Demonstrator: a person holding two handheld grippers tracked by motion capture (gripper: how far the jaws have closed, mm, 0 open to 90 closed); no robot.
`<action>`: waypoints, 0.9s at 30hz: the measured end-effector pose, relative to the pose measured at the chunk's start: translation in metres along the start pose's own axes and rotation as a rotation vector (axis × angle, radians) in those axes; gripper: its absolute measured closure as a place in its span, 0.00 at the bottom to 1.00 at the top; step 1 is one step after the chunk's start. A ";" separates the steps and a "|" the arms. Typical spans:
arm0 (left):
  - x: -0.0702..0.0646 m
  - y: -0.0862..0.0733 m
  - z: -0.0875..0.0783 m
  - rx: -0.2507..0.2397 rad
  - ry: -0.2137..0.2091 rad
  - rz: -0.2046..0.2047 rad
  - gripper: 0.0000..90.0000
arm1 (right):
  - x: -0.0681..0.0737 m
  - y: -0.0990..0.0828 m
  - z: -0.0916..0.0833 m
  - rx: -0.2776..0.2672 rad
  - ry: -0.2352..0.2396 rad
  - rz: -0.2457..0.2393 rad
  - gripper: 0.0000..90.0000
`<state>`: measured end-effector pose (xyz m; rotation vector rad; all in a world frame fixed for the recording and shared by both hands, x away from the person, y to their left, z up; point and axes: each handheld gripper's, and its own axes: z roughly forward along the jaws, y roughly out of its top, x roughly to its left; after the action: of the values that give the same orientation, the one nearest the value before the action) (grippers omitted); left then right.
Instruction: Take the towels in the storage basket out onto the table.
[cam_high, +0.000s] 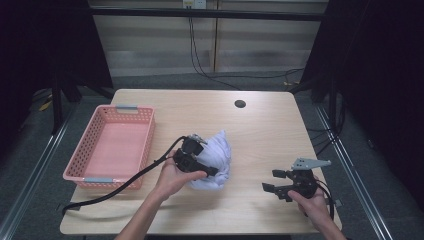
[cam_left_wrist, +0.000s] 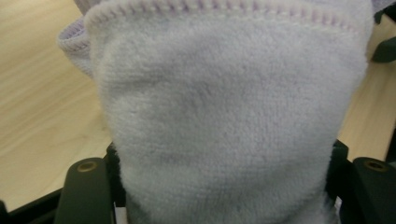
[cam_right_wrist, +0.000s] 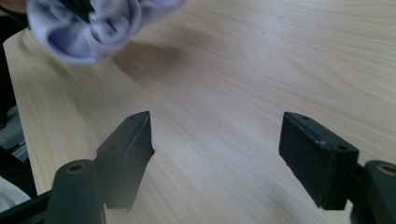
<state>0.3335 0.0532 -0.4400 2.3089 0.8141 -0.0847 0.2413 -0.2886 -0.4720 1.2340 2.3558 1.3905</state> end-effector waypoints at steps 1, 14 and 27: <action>0.000 -0.004 0.010 0.015 0.000 -0.010 0.34 | 0.000 0.000 0.000 0.000 0.003 0.000 0.29; -0.003 -0.013 0.027 0.046 -0.025 0.065 0.14 | 0.009 0.011 0.003 -0.018 0.032 -0.035 0.41; -0.005 -0.009 0.012 0.031 -0.019 0.107 0.15 | 0.023 0.058 0.028 -0.066 0.063 -0.094 0.49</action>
<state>0.3269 0.0479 -0.4534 2.3729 0.6834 -0.0724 0.2738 -0.2396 -0.4360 1.0629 2.3554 1.4848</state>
